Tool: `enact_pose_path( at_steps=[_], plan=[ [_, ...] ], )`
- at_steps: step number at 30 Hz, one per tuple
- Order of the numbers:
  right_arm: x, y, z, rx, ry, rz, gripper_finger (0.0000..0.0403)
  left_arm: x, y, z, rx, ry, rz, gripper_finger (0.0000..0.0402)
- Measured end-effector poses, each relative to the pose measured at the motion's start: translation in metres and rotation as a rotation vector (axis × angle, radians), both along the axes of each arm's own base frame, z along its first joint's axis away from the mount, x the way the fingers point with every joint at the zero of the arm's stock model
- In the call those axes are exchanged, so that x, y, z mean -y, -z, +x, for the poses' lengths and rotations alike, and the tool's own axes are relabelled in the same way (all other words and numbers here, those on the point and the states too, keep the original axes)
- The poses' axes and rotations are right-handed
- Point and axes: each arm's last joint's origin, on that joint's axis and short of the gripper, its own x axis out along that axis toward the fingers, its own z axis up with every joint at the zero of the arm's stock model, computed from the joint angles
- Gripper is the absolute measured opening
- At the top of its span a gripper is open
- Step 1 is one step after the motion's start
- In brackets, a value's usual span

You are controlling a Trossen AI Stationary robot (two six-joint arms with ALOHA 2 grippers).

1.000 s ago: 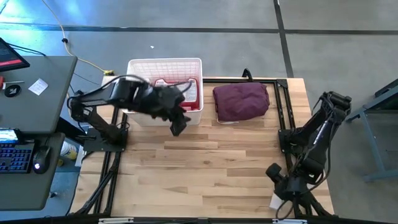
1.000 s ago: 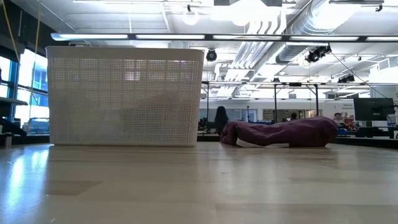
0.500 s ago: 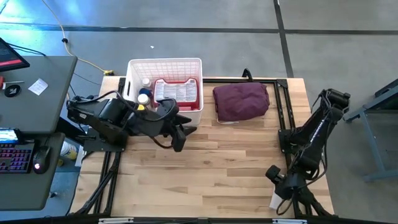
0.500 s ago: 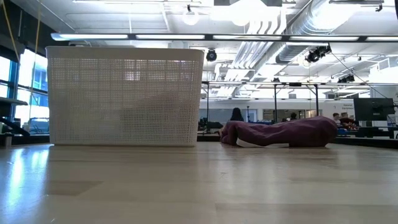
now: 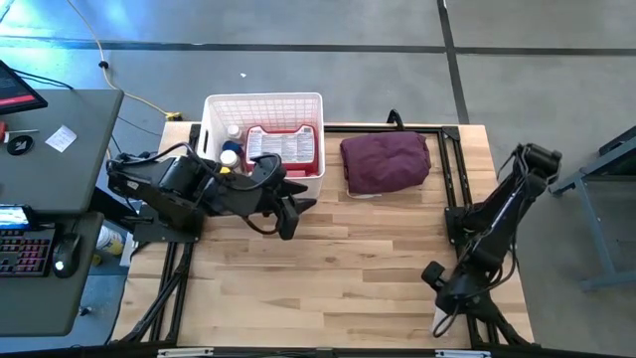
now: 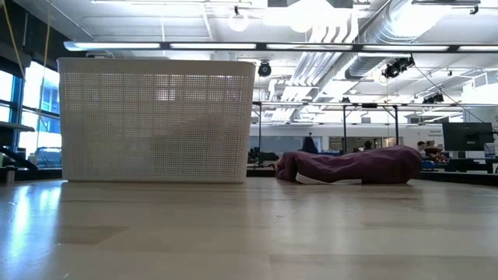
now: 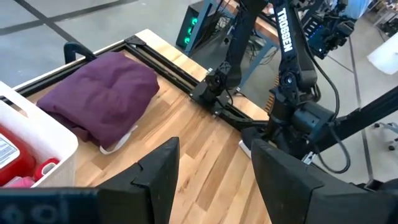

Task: Pick & place medical supplies in basket/bin
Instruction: Put the white bandage into the white bin

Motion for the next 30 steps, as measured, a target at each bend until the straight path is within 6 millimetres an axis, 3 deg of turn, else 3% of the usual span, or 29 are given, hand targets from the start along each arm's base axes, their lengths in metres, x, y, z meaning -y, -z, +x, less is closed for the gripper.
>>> enact_pose_path(
  at_steps=[9,15,23,30],
  plan=[
    [0.011,-0.014,0.033,0.036,0.181,0.037,0.0266,0.0,0.0,0.0,-0.017,0.027,0.033,0.0231],
    [0.011,-0.015,0.034,0.0,0.213,0.069,0.0266,0.0,0.001,0.0,-0.032,0.054,0.068,0.0231],
    [-0.017,0.012,0.017,-0.177,0.111,0.049,0.0266,0.0,0.007,-0.003,-0.102,0.079,0.072,0.0231],
    [-0.035,0.033,0.024,-0.225,0.106,-0.035,0.0266,0.0,0.009,-0.005,-0.132,0.096,0.073,0.0231]
  ],
)
